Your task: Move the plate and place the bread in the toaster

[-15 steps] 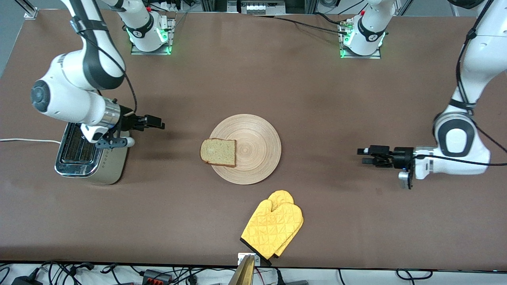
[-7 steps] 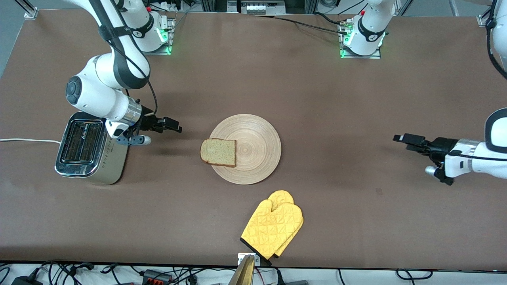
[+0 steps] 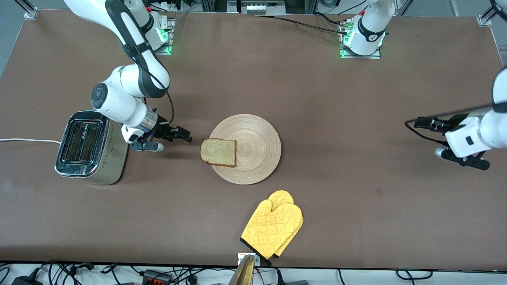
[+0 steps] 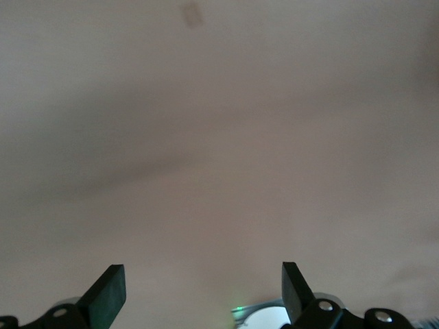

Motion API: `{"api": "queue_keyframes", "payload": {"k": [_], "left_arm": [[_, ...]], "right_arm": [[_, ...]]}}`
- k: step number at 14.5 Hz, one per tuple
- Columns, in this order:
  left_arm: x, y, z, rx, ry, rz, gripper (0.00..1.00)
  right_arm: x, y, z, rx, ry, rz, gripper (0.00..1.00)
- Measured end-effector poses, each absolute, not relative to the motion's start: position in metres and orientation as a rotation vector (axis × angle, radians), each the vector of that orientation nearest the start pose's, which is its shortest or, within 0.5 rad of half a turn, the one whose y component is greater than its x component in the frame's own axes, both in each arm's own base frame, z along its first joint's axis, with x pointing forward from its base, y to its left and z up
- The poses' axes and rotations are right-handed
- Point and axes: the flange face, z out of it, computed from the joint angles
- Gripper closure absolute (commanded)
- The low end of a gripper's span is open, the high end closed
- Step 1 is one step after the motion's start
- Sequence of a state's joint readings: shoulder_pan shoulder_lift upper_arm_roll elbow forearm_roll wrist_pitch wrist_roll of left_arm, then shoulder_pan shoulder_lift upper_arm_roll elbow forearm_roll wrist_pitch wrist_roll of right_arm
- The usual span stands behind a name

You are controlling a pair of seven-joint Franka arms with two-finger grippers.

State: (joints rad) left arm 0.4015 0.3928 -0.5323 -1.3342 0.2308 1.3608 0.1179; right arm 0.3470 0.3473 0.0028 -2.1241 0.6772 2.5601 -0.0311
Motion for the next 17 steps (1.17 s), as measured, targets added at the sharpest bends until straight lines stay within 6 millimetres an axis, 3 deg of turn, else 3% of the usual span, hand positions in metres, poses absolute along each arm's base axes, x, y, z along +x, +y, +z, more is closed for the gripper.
{"api": "queue_keyframes", "payload": {"k": [3,5,8,11,14,17], "left_arm": [[0.608,-0.026,0.566,-2.996,0.320,0.352,0.00],[0.600,-0.034,0.583,-2.991,0.320,0.311,0.00],[0.596,-0.025,0.584,-3.097,0.222,0.328,0.00],[0.592,-0.014,0.582,-3.113,0.152,0.225,0.00],[0.572,-0.016,0.576,-3.095,0.138,0.008,0.00],[0.548,-0.012,0.576,-3.071,0.140,-0.065,0.00]], "right_arm": [[0.556,0.206,0.240,-2.699,0.264,-0.012,0.00],[0.561,0.216,0.238,-2.662,0.296,-0.006,0.00],[0.564,0.229,0.229,-2.639,0.310,0.002,0.00],[0.564,0.233,0.218,-2.644,0.312,0.008,0.00],[0.563,0.237,0.209,-2.651,0.314,-0.006,0.00],[0.565,0.242,0.211,-2.646,0.307,-0.017,0.02]]}}
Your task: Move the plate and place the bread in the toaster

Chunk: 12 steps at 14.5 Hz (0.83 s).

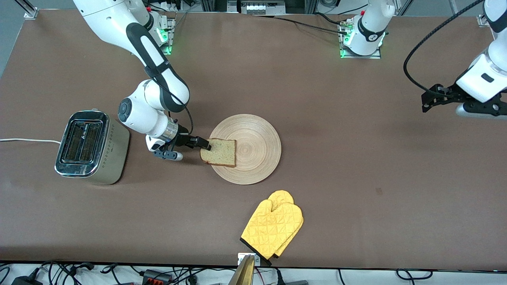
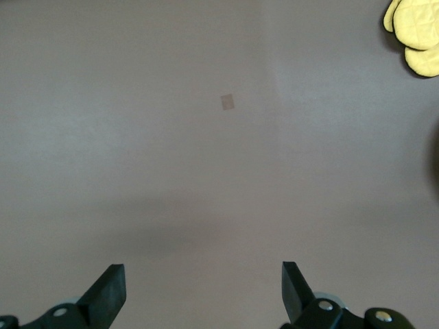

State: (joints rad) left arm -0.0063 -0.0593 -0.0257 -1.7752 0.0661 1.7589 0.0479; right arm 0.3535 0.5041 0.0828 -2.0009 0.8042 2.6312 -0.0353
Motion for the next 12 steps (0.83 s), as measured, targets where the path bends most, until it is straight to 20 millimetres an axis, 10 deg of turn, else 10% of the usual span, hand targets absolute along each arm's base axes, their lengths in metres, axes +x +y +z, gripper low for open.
{"api": "queue_keyframes", "payload": {"k": [12], "left_arm": [[0.540,-0.009,0.576,-3.065,0.131,-0.031,0.00]], "right_arm": [[0.574,0.257,0.210,-2.626,0.297,-0.031,0.17]]}}
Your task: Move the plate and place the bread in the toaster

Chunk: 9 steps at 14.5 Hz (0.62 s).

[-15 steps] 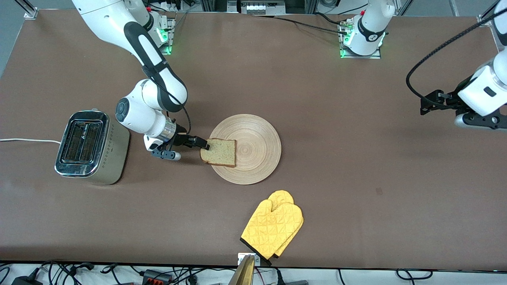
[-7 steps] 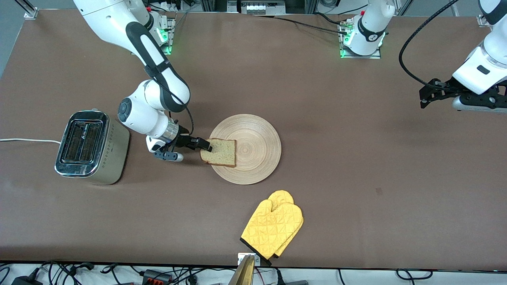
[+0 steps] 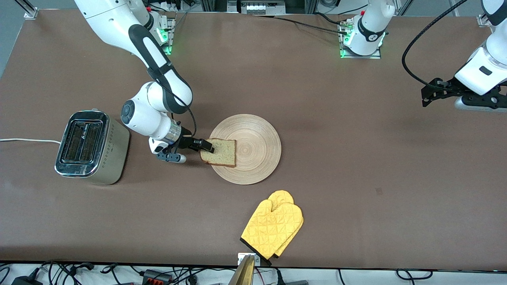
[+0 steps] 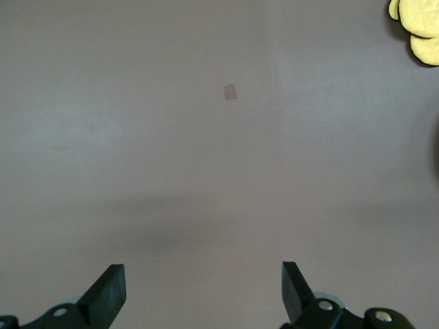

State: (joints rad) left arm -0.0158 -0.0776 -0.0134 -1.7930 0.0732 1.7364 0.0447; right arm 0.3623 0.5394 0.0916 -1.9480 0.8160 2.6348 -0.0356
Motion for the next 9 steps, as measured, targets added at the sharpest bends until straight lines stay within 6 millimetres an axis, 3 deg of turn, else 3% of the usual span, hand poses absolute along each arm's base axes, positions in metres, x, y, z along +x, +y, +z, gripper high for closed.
{"api": "queue_keyframes", "payload": {"k": [2,9], "left_arm": [[0.540,-0.004,0.577,-3.066,0.115,-0.031,0.00],[0.541,-0.007,0.586,-3.064,0.122,-0.062,0.00]], "right_arm": [[0.575,0.261,0.207,-2.622,0.301,-0.029,0.28],[0.578,0.262,0.208,-2.618,0.302,-0.042,0.31]]}}
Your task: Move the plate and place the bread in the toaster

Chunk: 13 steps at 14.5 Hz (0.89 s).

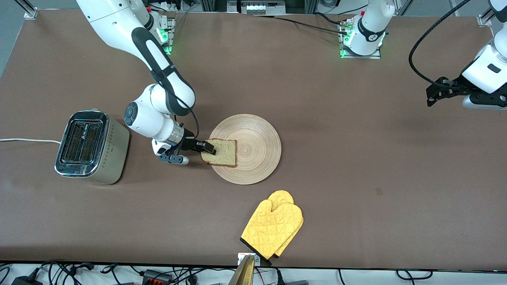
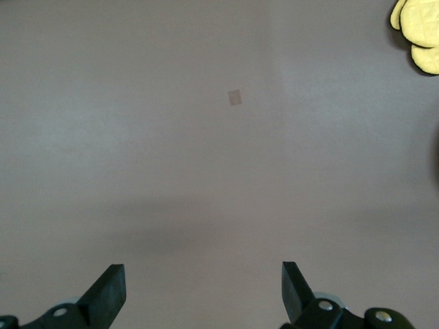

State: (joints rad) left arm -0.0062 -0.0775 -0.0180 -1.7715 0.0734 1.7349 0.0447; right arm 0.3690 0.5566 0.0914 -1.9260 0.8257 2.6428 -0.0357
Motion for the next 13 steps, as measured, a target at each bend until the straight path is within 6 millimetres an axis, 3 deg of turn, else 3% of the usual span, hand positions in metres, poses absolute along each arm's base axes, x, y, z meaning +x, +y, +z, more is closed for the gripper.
{"api": "queue_keyframes", "payload": {"k": [3,6,13], "left_arm": [[0.5413,-0.0114,0.5865,-3.063,0.135,-0.063,0.00],[0.5413,-0.0118,0.5865,-3.063,0.136,-0.063,0.00],[0.5413,-0.0113,0.5865,-3.063,0.134,-0.063,0.00]], "right_arm": [[0.5797,0.2620,0.2096,-2.616,0.303,-0.046,0.31],[0.5801,0.2612,0.2097,-2.616,0.305,-0.047,0.51],[0.5803,0.2613,0.2099,-2.616,0.305,-0.048,0.66]]}}
